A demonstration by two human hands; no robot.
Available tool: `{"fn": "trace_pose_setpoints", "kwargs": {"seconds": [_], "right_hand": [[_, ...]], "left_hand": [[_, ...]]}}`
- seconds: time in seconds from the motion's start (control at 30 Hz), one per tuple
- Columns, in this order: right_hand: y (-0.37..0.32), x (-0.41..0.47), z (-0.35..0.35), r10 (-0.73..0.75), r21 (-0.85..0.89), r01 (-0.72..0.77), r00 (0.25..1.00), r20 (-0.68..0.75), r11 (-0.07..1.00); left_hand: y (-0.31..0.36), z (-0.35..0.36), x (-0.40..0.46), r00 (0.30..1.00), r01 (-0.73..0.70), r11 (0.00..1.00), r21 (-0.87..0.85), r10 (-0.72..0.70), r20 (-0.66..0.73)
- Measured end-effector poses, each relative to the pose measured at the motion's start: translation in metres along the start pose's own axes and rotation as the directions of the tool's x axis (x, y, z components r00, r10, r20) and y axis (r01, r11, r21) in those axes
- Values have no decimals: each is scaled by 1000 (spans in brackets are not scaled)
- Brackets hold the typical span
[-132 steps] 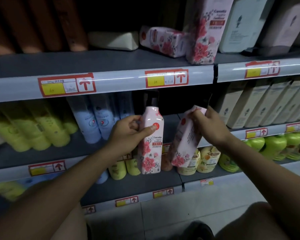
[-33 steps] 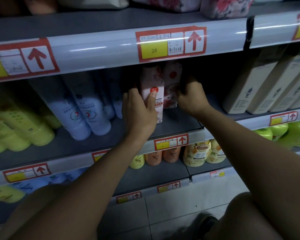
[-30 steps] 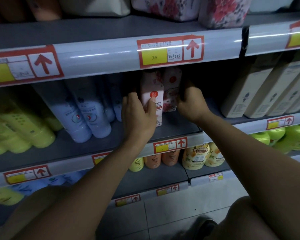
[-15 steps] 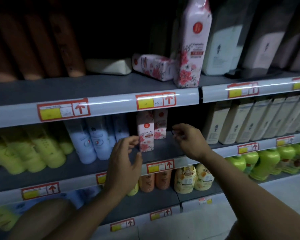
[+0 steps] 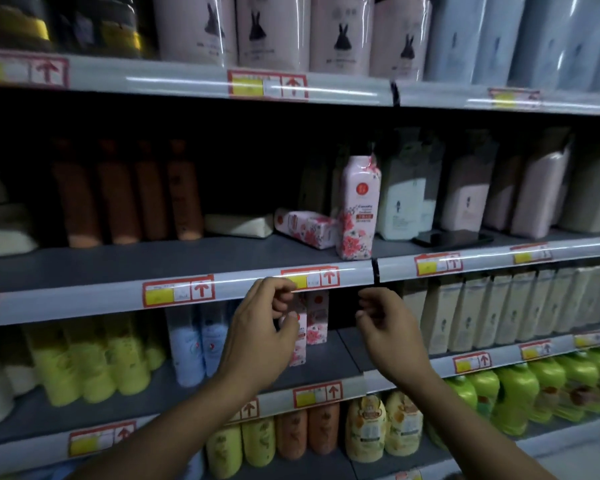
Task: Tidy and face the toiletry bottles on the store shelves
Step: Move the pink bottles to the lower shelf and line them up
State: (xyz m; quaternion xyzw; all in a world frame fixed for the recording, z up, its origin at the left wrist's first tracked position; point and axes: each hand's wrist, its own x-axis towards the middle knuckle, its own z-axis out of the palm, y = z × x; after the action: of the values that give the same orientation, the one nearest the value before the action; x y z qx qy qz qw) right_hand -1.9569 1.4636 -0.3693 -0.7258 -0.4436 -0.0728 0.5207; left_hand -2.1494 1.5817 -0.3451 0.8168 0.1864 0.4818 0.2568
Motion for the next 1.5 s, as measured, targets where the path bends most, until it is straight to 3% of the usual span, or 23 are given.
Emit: {"fn": "trace_pose_setpoints", "kwargs": {"seconds": [0.37, 0.53, 0.77, 0.87, 1.1, 1.17, 1.3, 1.5], "right_hand": [[-44, 41, -17, -14, -2, 14, 988, -157, 1000], [-49, 61, -10, -21, -1, 21, 965, -260, 1000], [-43, 96, 0, -20, -18, 16, 956, -294, 1000], [-38, 109, 10, 14, 7, -12, 959, -284, 1000], [-31, 124, 28, 51, -42, -68, 946, -321, 997], [-30, 125, 31, 49, -52, -70, 939, -341, 996], [-30, 124, 37, 33, -99, -72, 934, -355, 992], [-29, 120, 36, 29, -95, -67, 934, -357, 993]], "left_hand": [[28, -7, 85, 955, 286, 958, 20, -287, 78], [19, 13, 126, 853, 522, 825, -216, -513, 100], [-7, 41, 187, 722, 675, 646, -356, -677, 143], [-7, 52, 204, 692, 709, 618, -340, -703, 166], [-4, 77, 231, 648, 762, 639, -108, -748, 147], [-2, 74, 230, 643, 766, 635, -102, -748, 166], [23, 64, 225, 615, 773, 629, -79, -713, 336], [21, 64, 224, 594, 795, 592, -132, -716, 366]]}}
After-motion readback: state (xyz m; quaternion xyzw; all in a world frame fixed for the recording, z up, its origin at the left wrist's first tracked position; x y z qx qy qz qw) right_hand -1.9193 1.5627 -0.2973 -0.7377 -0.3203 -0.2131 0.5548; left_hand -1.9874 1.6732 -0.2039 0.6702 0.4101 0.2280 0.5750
